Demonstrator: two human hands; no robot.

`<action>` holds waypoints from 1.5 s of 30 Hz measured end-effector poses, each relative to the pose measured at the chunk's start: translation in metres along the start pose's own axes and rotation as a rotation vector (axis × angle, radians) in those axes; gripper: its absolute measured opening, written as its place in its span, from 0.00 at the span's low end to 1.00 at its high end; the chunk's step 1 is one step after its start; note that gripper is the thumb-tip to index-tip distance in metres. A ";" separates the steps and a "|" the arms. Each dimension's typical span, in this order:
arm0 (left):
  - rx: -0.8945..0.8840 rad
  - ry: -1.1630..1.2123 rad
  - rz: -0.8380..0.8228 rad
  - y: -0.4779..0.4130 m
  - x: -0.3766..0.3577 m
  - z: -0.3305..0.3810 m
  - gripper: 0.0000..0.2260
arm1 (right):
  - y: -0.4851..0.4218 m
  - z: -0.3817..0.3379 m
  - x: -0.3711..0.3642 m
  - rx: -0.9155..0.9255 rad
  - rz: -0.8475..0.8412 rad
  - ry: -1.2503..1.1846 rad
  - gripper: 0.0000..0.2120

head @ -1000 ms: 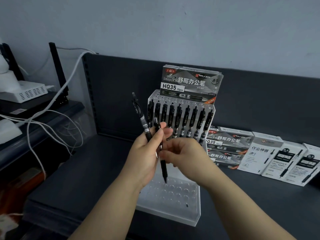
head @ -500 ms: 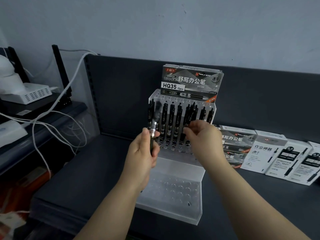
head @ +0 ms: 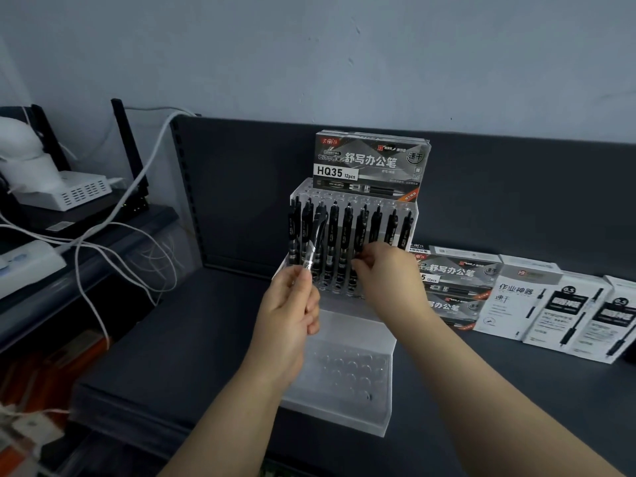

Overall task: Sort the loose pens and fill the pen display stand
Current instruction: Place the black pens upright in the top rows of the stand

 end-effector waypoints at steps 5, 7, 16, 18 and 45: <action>0.000 -0.015 0.000 0.010 -0.006 -0.001 0.07 | 0.020 0.003 0.019 -0.019 0.079 -0.294 0.05; -0.002 -0.053 -0.013 0.015 -0.011 -0.004 0.07 | 0.032 -0.005 0.021 -0.018 -0.064 -0.567 0.04; -0.270 -0.832 -0.030 0.006 -0.029 0.005 0.11 | 0.026 0.009 0.047 -0.064 -0.059 -0.787 0.03; -0.374 -1.125 -0.020 0.001 -0.027 0.008 0.14 | 0.016 0.020 0.061 -0.068 0.085 -0.695 0.01; -0.335 -1.529 -0.242 -0.001 -0.018 -0.005 0.20 | 0.005 0.008 0.017 -0.051 0.042 -0.013 0.10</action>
Point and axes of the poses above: each hand's wrist, its own y-axis away from the middle knuckle, its own x-axis out of the back of the hand, z = x × y, the point moved 7 cm from there along -y, towards the middle knuckle, and after that the axes turned 6 degrees about y, right-handed, at the moved point
